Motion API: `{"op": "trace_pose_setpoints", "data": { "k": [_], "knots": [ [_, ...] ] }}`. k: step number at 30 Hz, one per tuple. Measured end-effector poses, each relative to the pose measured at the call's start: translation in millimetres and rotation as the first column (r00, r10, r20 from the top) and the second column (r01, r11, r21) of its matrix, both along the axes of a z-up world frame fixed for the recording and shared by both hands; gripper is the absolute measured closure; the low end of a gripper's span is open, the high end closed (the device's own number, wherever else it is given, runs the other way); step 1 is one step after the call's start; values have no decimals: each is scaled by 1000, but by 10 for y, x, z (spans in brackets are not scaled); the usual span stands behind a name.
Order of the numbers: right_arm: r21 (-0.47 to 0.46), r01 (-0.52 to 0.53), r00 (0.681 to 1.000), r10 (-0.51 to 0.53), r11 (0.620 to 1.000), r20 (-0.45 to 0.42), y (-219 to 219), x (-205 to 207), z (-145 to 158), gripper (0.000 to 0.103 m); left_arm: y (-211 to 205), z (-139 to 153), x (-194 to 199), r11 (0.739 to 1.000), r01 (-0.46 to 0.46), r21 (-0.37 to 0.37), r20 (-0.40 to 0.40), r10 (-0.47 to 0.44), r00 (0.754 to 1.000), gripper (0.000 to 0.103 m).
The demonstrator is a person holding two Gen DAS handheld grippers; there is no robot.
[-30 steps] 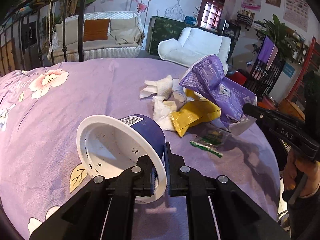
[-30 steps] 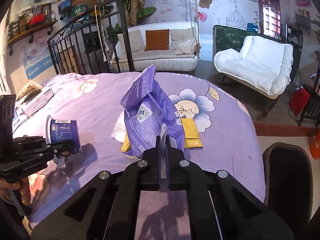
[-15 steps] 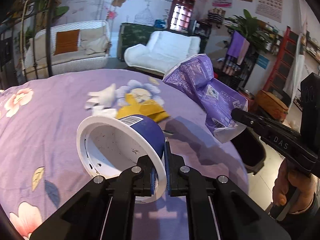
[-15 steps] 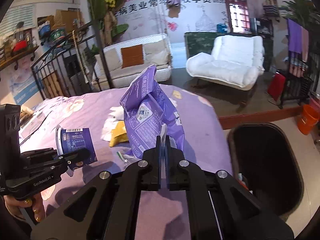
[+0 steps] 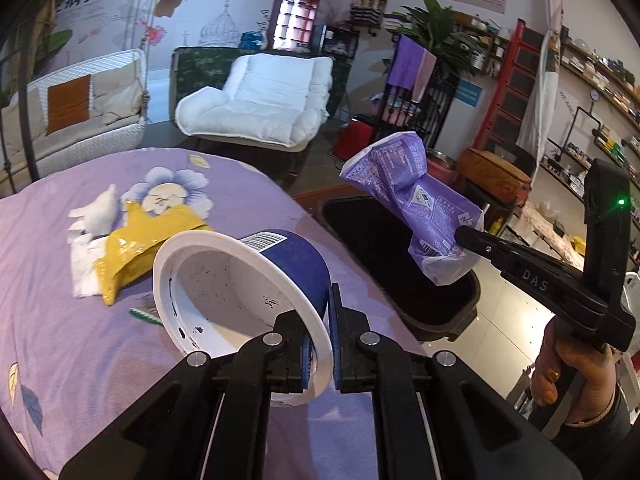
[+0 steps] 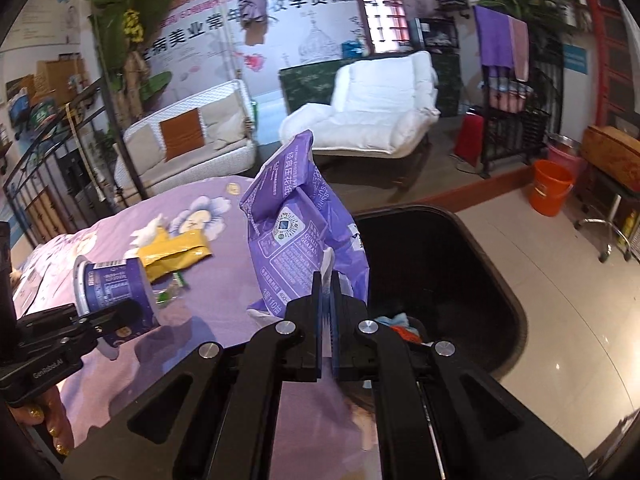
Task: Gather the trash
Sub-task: 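Carry the purple bag over the bin and release it with the right tool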
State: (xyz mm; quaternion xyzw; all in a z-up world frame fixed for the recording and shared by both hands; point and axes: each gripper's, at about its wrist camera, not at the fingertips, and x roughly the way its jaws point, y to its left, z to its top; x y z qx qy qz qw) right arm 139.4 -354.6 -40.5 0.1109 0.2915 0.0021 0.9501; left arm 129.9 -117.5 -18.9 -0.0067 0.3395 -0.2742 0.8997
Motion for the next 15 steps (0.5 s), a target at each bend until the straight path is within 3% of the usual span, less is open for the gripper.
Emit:
{"op": "trace_pose_setpoints", "data": {
  "k": [7, 15],
  "knots": [
    [-6, 109, 992, -109, 994, -65, -388, 78, -214, 99, -334, 34, -33, 998, 70, 11, 16, -70, 997, 94],
    [12, 141, 976, -137, 990, -171, -608, 461, -607, 99, -582, 42, -13, 992, 126, 28, 20, -127, 992, 94]
  ]
}}
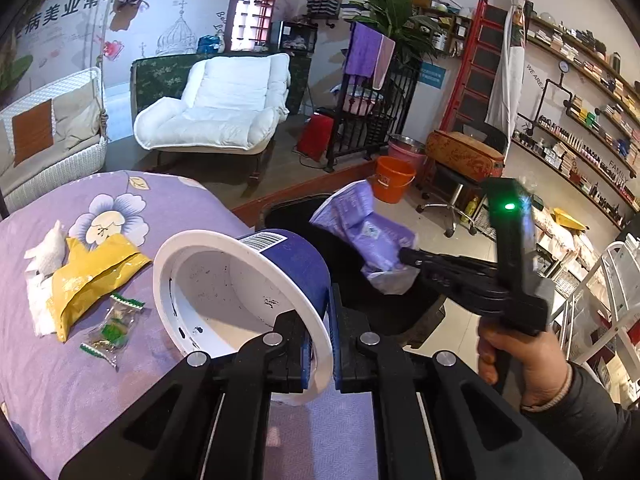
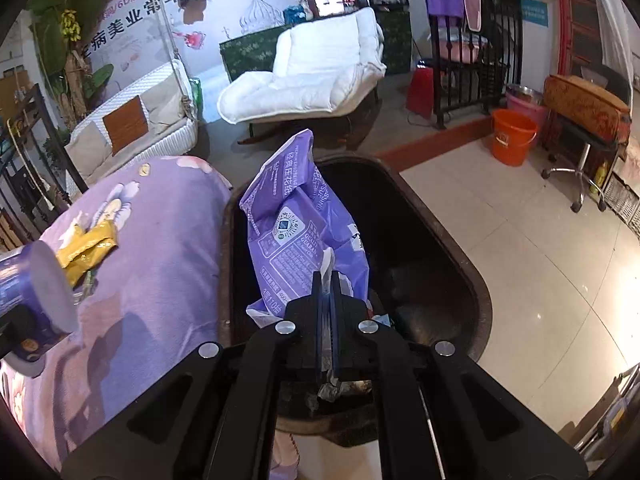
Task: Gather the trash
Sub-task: 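Carry the purple bag over the bin and release it with the right tool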
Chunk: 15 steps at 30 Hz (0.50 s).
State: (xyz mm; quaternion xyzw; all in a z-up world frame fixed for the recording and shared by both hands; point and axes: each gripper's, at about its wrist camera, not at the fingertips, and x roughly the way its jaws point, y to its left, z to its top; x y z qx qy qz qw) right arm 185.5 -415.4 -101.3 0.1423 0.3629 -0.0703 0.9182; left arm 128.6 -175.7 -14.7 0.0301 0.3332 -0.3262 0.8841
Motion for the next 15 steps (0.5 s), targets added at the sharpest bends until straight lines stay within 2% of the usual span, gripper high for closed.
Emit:
{"op": "trace_pose_setpoints", "data": {
  "k": [9, 12, 15],
  "knots": [
    [28, 26, 996, -24, 999, -82, -85, 269, -335, 98, -141, -40, 27, 1000, 29, 3, -19, -29, 999, 94],
    [40, 50, 994, -46, 998, -100, -135, 317, -400, 89, -174, -61, 38, 999, 36, 5, -28, -35, 999, 94],
    [48, 59, 993, -54, 997, -103, -141, 305, -422, 66, -210, -73, 54, 999, 42, 6, -37, -42, 998, 94]
  ]
}}
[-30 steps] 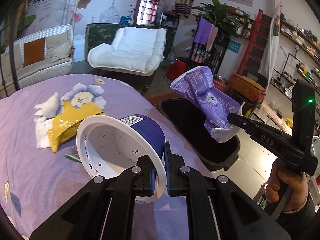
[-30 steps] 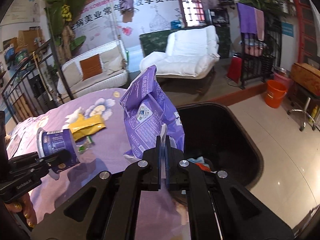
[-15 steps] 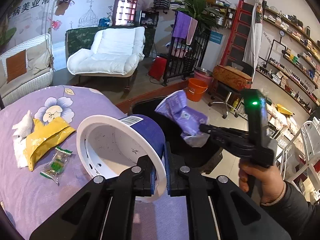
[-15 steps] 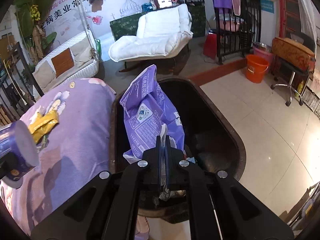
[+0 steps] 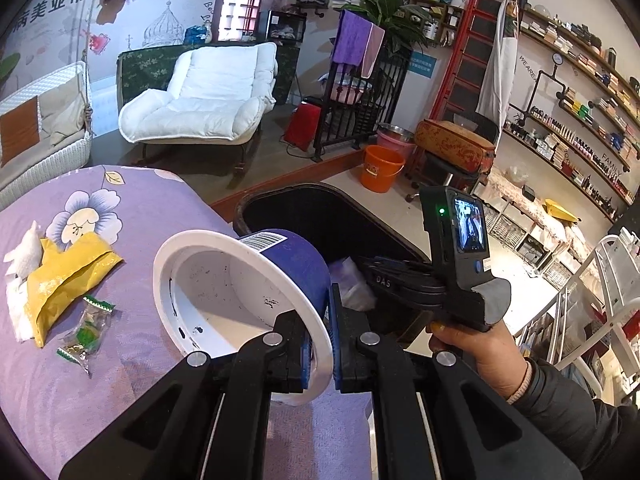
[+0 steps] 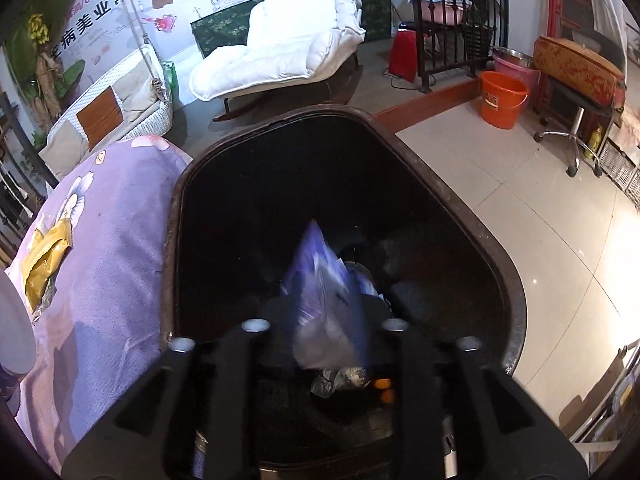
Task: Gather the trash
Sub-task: 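Carry the purple bag over the bin and release it with the right tool, then carry the blue yogurt cup over the bin and release it with the left tool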
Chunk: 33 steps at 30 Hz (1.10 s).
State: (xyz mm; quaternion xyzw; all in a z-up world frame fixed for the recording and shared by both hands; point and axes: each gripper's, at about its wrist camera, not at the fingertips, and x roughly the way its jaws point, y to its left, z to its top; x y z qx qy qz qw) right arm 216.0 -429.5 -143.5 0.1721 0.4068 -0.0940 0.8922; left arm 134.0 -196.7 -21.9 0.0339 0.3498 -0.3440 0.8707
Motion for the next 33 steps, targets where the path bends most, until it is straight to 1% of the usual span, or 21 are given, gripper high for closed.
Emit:
{"op": "trace_pose_setpoints", "data": {
  "k": [2, 4, 7, 10, 13, 17, 25, 30, 33],
  "knots": [
    [-13, 12, 1000, -12, 1000, 21, 22, -67, 48, 50, -22, -4, 37, 1000, 6, 0, -5, -6, 1000, 94],
    [-25, 19, 999, -17, 1000, 50, 48, -158, 114, 44, -66, -6, 65, 1000, 16, -5, -13, -16, 1000, 94],
    [-34, 35, 995, -32, 999, 93, 68, -334, 228, 41, -160, -11, 145, 999, 38, -13, -35, -39, 999, 94],
    [-52, 60, 989, -52, 997, 138, 60, -556, 332, 34, -291, -29, 203, 998, 58, -12, -42, -58, 997, 94],
    [-86, 83, 983, -68, 993, 173, 49, -762, 416, 32, -422, -77, 262, 997, 82, -6, -61, -82, 995, 94],
    [-131, 134, 972, -105, 982, 208, -11, -997, 485, 27, -588, -146, 314, 994, 106, 0, -91, -106, 990, 94],
    [-113, 198, 956, -167, 974, 242, -152, -1284, 522, 25, -862, -268, 392, 989, 147, 26, -127, -142, 982, 94],
    [-79, 228, 948, -202, 971, 246, -216, -1376, 494, 25, -1032, -376, 498, 987, 158, 26, -185, -151, 971, 94],
    [-77, 241, 945, -216, 968, 246, -259, -1428, 487, 24, -1125, -437, 558, 984, 178, 29, -218, -167, 961, 94]
  ]
}}
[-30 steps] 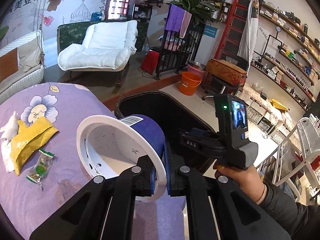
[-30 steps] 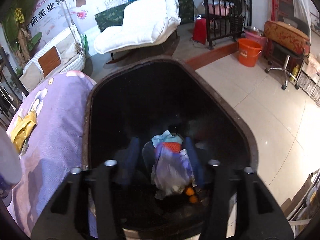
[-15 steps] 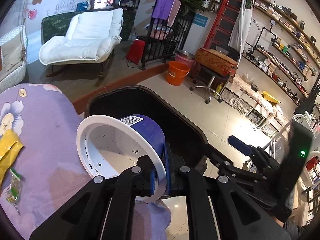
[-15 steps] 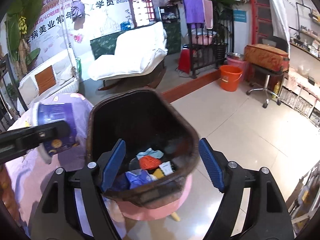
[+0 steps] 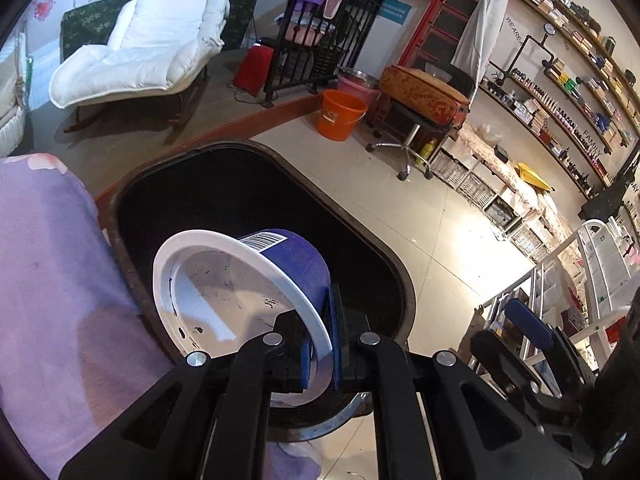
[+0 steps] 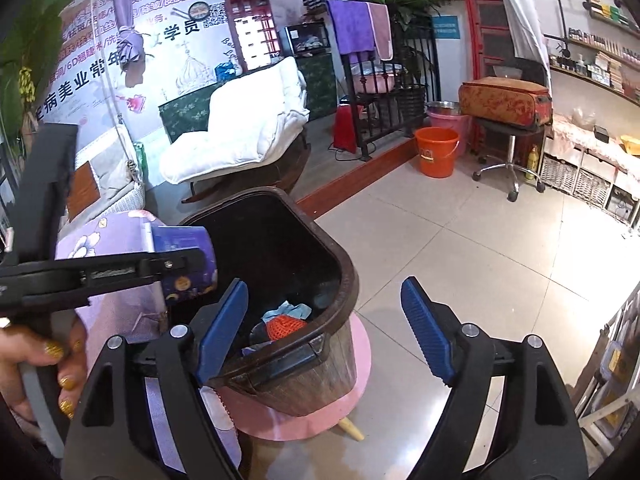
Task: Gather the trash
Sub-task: 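Carry the blue yogurt cup over the bin and release it with the left tool, then grasp the clear snack packet with the left tool while the right tool grasps the yellow bag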
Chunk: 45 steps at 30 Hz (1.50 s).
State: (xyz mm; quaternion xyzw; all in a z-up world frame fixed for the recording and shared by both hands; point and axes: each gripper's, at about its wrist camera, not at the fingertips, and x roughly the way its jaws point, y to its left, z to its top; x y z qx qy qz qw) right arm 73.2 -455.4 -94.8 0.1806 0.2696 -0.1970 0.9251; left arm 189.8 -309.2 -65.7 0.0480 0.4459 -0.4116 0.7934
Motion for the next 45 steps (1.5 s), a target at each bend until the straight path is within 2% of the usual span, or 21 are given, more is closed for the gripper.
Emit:
{"op": "trace_pose_setpoints", "data": {
  "k": [7, 9, 11, 13, 14, 18, 24, 31, 40, 45],
  "knots": [
    [18, 41, 999, -41, 999, 5, -83, -59, -14, 24, -147, -141, 62, 999, 18, 50, -56, -15, 998, 92],
    [22, 52, 999, -52, 998, 7, -116, -75, -9, 22, -173, -173, 68, 997, 17, 72, -57, -13, 998, 82],
    [28, 66, 998, -66, 997, 17, -147, -106, -1, 19, -186, -202, 90, 996, 17, 86, -68, -11, 998, 46],
    [28, 74, 997, -75, 997, 19, -162, -114, 9, 19, -145, -184, 88, 998, -1, 69, -60, 5, 998, 34],
    [27, 78, 997, -79, 997, 19, -168, -112, 14, 19, -124, -172, 86, 998, -7, 64, -58, 10, 998, 32],
    [33, 88, 996, -89, 996, 21, -194, -110, 20, 19, -98, -147, 91, 998, -4, 58, -71, 8, 997, 29],
    [30, 79, 997, -80, 996, 23, -140, -82, 41, 19, 21, -40, -52, 997, -17, 77, 5, 17, 1000, 26],
    [48, 41, 999, -42, 998, 17, -54, -10, 46, 17, 358, 90, -153, 996, -76, 51, 47, 73, 996, 22],
    [86, -82, 997, 82, 993, 4, 241, 194, 82, 16, 849, 200, -335, 986, -165, 36, 104, 160, 982, 19],
    [97, -174, 984, 175, 980, -10, 486, 338, 91, 16, 1177, 185, -370, 973, -226, 44, 103, 220, 970, 19]
  ]
}}
